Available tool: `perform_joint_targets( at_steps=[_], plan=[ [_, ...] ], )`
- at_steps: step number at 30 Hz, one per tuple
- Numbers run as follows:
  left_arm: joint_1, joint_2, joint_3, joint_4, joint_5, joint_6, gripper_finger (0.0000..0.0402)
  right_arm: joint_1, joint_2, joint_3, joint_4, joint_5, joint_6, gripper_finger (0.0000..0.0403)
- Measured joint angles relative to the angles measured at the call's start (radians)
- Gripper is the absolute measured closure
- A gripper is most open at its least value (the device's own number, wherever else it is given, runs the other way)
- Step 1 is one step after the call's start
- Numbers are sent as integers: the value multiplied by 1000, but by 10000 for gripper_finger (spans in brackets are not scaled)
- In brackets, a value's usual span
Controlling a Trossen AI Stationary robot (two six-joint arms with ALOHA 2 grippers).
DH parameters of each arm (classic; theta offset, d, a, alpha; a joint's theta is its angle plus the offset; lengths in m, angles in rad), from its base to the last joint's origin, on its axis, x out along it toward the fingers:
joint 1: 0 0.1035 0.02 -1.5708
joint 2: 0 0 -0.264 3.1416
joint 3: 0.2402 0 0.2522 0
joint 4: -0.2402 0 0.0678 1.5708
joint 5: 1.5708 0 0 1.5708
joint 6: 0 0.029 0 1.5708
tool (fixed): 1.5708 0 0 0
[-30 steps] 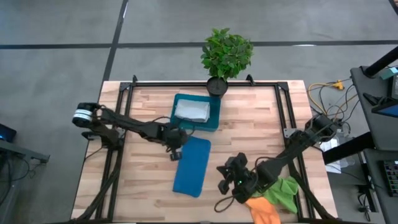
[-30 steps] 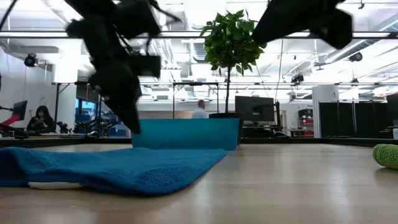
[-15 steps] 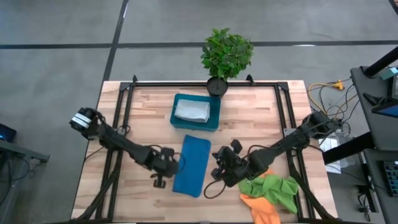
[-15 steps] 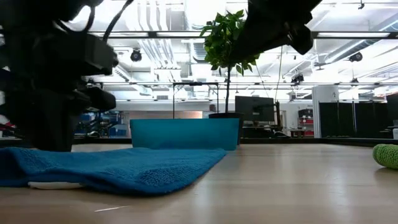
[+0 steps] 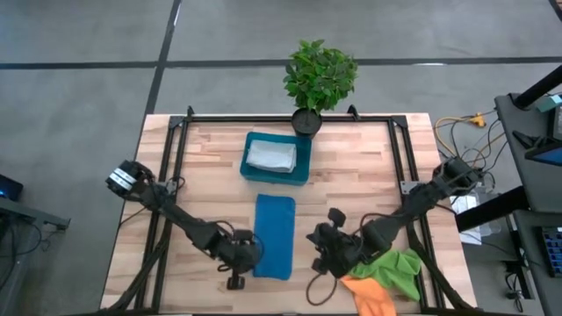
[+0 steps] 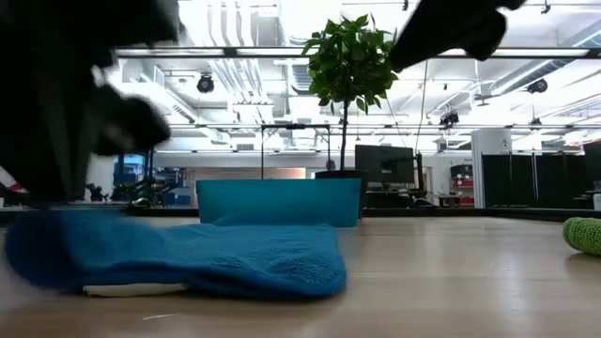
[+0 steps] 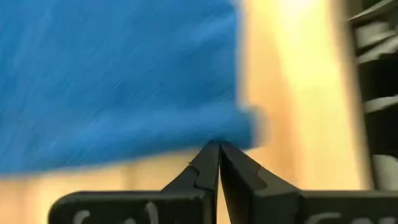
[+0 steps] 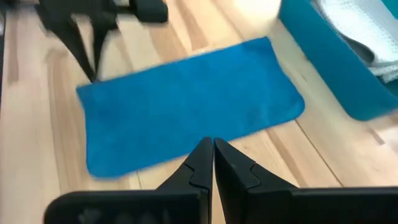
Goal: Fold microfiber towels
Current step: Fold the blue microfiber towel
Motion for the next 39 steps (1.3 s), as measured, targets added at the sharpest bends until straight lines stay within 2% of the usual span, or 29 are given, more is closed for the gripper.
perform_joint_targets(
  at_steps=[6,14,19,23,27,29,32,37,39],
  plan=[
    [-121,-3,109,-118,0,115,402,55,0,-28,-1,0,4,394],
    [-154,-4,170,-264,-4,508,392,77,5,-77,9,6,106,394],
    [-134,2,166,-285,-28,832,329,77,5,-95,8,6,149,394],
    [-132,29,162,-266,-111,1022,267,78,5,-96,8,5,160,394],
    [-131,84,164,-245,-209,1175,231,81,5,-96,8,5,187,394],
    [-130,113,164,-227,-248,1220,225,84,5,-96,8,5,196,394],
    [-126,156,166,-218,-252,1248,224,93,5,-96,8,5,201,394],
    [-126,207,169,-218,-252,1238,226,101,5,-99,6,5,201,394],
    [-126,208,167,-219,-251,1199,238,102,5,-100,5,4,201,394]
  ],
)
